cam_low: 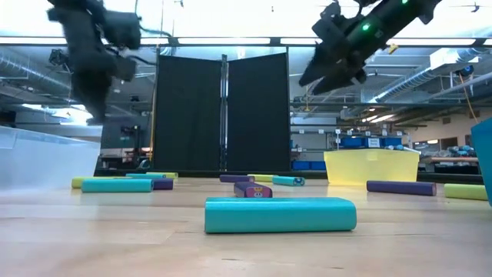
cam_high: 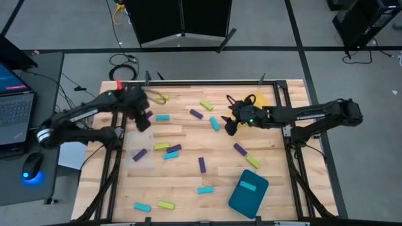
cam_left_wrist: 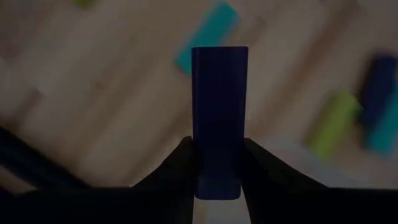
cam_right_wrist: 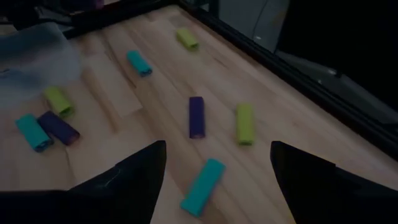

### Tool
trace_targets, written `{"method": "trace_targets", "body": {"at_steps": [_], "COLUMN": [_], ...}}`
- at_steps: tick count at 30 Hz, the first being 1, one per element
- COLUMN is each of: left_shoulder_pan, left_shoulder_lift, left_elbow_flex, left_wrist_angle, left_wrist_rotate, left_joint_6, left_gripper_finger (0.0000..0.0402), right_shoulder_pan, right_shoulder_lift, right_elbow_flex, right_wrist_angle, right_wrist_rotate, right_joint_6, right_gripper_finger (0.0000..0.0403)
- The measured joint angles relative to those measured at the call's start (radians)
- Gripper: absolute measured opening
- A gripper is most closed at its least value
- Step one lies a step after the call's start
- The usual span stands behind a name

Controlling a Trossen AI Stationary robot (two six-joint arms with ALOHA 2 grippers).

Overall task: Sort blocks
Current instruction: Put the violet block into the transparent bin, then put the light blue block into the blue bin

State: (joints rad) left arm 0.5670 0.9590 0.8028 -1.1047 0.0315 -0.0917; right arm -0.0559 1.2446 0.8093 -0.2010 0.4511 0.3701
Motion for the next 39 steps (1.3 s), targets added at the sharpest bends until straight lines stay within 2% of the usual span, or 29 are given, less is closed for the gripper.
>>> {"method": "trace_targets", "body": {"at_steps": [3,8,13,19,21,24,29,33,39], "left_shoulder_pan": [-0.132,-0.37,-0.573,-0.719,-0.747,-0.783,-0.818,-0.841,-0.881], "left_shoulder_lift": [-0.081,-0.171,-0.159,-0.091,-0.069,-0.047,-0.037,-0.037,-0.037], "left_elbow_flex": [0.0,0.001,-0.013,-0.081,-0.098,-0.11,-0.111,-0.111,-0.112], "left_wrist_angle": [-0.087,-0.124,-0.149,-0.113,-0.109,-0.07,0.014,0.037,0.129], "left_wrist_rotate": [0.01,0.061,0.087,0.081,0.06,0.058,0.076,0.077,0.065], "left_joint_6": [-0.114,-0.298,-0.445,-0.596,-0.629,-0.646,-0.649,-0.679,-0.699], "left_gripper_finger": [0.0098,0.0098,0.0098,0.0101,0.0134,0.0209,0.0304,0.0336,0.034], "right_shoulder_pan": [0.003,0.001,0.001,-0.002,-0.007,-0.018,-0.034,-0.055,-0.093], "right_shoulder_lift": [0.057,0.143,0.227,0.306,0.331,0.379,0.47,0.525,0.574], "right_elbow_flex": [0.0,0.026,0.074,0.137,0.171,0.215,0.258,0.279,0.283], "right_wrist_angle": [0.061,0.073,0.068,0.02,-0.044,-0.119,-0.154,-0.193,-0.208], "right_wrist_rotate": [-0.001,-0.02,-0.04,-0.065,-0.068,-0.095,-0.167,-0.168,-0.169], "right_joint_6": [-0.014,-0.013,0.034,0.08,0.101,0.125,0.151,0.178,0.205], "right_gripper_finger": [0.0289,0.0279,0.0277,0.0279,0.0279,0.028,0.028,0.028,0.0286]}}
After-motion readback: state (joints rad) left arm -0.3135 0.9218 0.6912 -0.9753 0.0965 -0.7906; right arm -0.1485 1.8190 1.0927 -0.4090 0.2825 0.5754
